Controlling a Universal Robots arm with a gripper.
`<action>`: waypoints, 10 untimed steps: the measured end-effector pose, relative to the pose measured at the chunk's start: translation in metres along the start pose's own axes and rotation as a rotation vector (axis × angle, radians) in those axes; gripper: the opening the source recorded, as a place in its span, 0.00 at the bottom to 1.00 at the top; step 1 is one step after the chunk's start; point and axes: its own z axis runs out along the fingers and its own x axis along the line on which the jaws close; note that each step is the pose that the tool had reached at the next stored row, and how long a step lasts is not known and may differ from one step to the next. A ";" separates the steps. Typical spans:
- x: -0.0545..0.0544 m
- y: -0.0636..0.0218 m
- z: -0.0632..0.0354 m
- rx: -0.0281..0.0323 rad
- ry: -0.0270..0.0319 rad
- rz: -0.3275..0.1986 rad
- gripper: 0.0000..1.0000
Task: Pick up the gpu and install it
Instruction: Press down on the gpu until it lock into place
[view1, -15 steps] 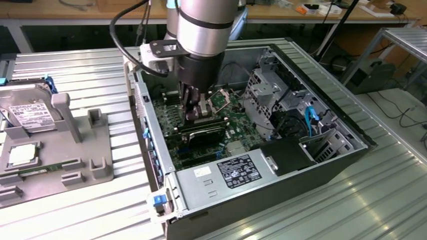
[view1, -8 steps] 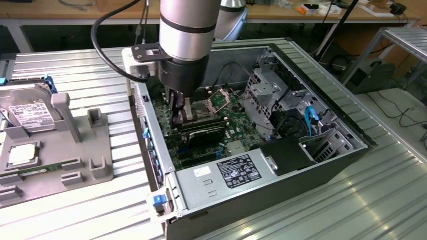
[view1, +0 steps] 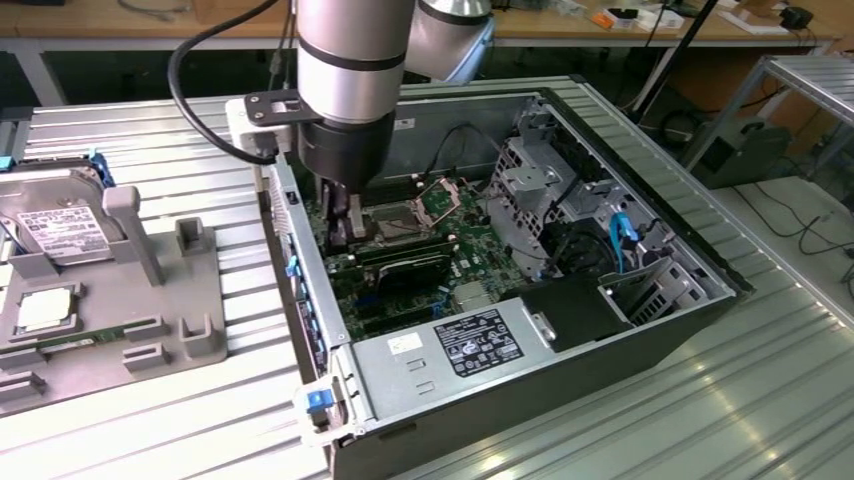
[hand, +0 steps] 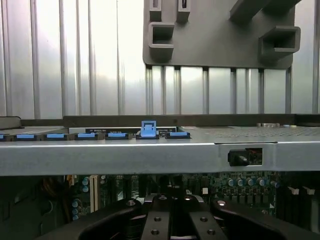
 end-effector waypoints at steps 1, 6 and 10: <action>0.000 0.0012 0.0000 0.0000 0.0000 0.000 0.11; 0.001 0.0072 0.0002 0.0000 0.0001 0.000 0.11; 0.003 0.0072 0.0003 0.0000 0.0000 0.000 0.11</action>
